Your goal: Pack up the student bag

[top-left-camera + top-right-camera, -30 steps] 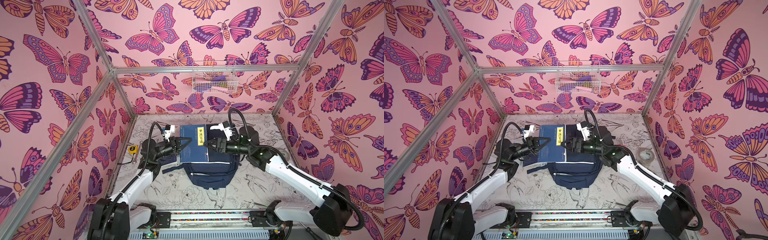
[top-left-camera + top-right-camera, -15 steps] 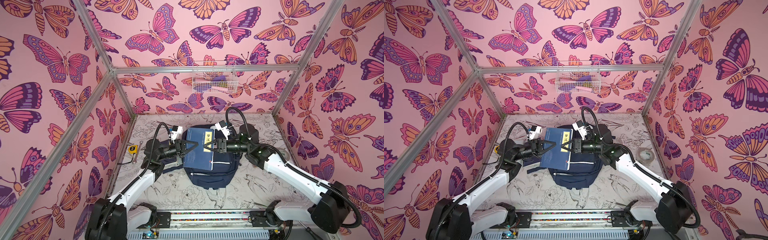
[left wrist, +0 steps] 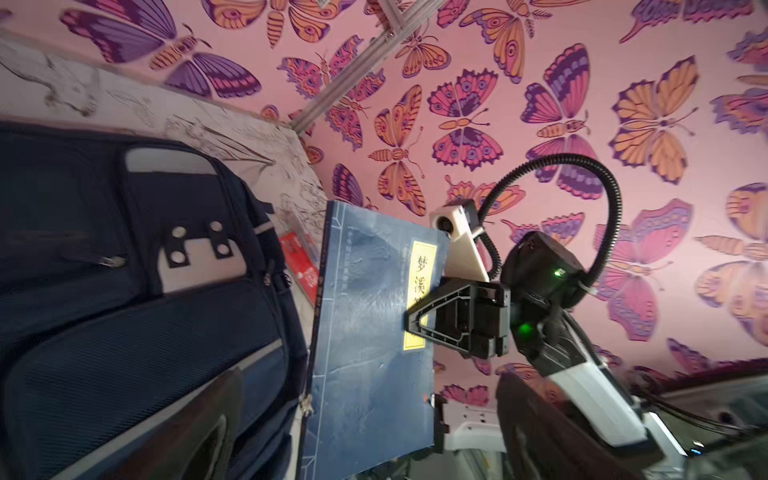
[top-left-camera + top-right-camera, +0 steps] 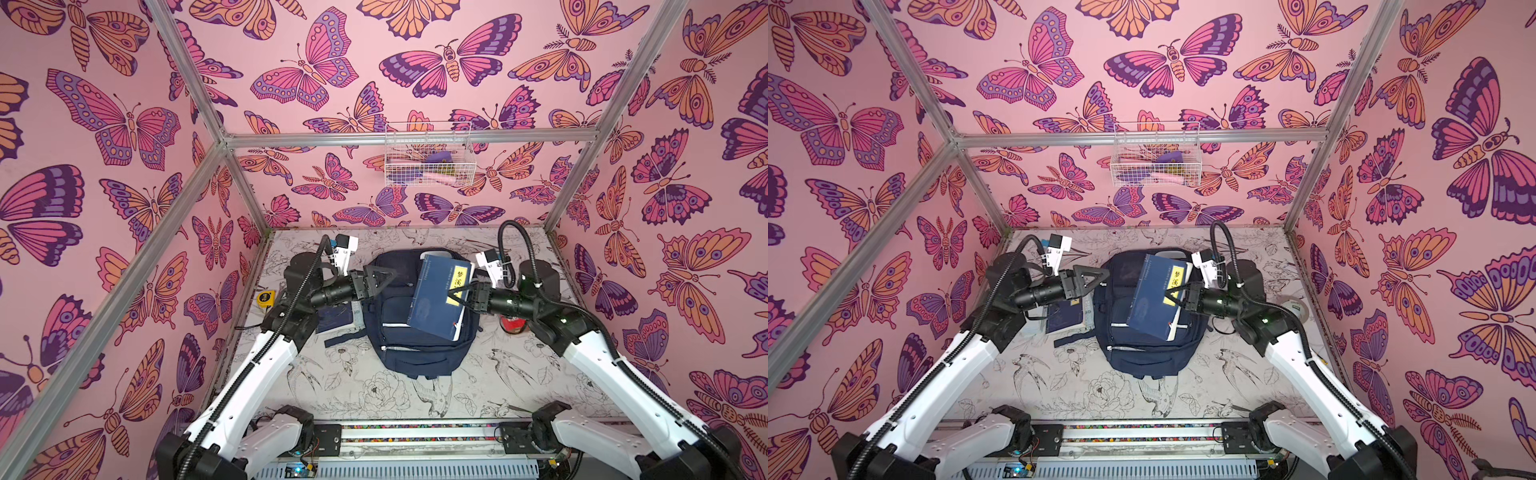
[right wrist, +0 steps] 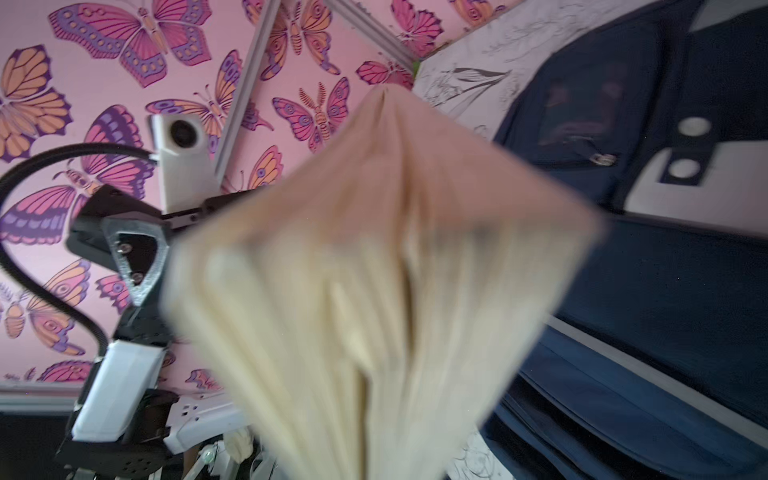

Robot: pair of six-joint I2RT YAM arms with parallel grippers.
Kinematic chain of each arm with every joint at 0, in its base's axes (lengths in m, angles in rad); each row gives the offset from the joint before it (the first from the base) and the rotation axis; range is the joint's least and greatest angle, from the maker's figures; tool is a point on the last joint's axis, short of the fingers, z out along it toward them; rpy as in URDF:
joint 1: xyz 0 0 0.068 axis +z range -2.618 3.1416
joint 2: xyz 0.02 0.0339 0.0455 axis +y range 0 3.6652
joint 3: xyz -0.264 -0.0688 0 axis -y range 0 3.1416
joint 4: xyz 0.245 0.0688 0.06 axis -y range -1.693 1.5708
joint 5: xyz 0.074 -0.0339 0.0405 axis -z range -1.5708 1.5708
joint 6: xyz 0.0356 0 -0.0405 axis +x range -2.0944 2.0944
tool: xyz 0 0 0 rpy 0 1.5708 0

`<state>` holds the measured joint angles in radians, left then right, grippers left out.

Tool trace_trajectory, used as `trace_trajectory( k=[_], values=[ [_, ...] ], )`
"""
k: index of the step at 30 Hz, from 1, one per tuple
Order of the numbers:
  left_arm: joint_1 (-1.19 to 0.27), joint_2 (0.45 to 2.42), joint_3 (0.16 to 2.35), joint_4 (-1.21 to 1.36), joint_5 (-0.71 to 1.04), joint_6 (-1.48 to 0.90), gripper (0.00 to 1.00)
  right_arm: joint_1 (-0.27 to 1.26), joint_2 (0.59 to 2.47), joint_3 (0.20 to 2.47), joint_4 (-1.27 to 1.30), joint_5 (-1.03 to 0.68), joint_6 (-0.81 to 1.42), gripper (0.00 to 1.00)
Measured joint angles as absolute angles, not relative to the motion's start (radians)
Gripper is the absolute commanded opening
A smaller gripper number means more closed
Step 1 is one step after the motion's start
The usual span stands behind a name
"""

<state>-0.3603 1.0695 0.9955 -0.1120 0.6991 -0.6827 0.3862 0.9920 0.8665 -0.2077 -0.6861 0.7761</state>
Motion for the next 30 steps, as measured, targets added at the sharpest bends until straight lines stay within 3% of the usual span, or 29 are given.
trace_trajectory(
  k=[3,6,10,13,18,22,26,30],
  values=[
    [-0.424,1.123,1.045,-0.255,0.576,-0.559,0.86,0.336,0.928,0.831,-0.320,-0.619,0.751,0.00],
    [-0.520,1.221,1.087,-0.381,0.448,-0.446,0.90,0.314,0.882,0.838,-0.467,-0.481,0.723,0.00],
    [-0.704,1.413,1.195,-0.519,0.280,-0.266,0.92,0.308,0.828,0.852,-0.650,-0.296,0.709,0.00],
    [-0.815,1.565,1.282,-0.595,0.187,-0.142,0.92,0.299,0.762,0.852,-0.725,-0.261,0.710,0.00],
    [-0.876,1.769,1.356,-0.678,0.073,-0.041,0.90,0.295,0.606,0.808,-0.658,-0.481,0.704,0.00],
    [-0.870,1.816,1.360,-0.716,0.052,-0.019,0.90,0.296,0.442,0.706,-0.509,-0.669,0.755,0.00],
    [-0.869,1.813,1.361,-0.712,0.051,-0.004,0.89,0.295,0.432,0.700,-0.458,-0.747,0.770,0.00],
    [-0.868,1.818,1.361,-0.707,0.021,-0.007,0.78,0.295,0.467,0.701,-0.457,-0.764,0.761,0.00]
  ],
)
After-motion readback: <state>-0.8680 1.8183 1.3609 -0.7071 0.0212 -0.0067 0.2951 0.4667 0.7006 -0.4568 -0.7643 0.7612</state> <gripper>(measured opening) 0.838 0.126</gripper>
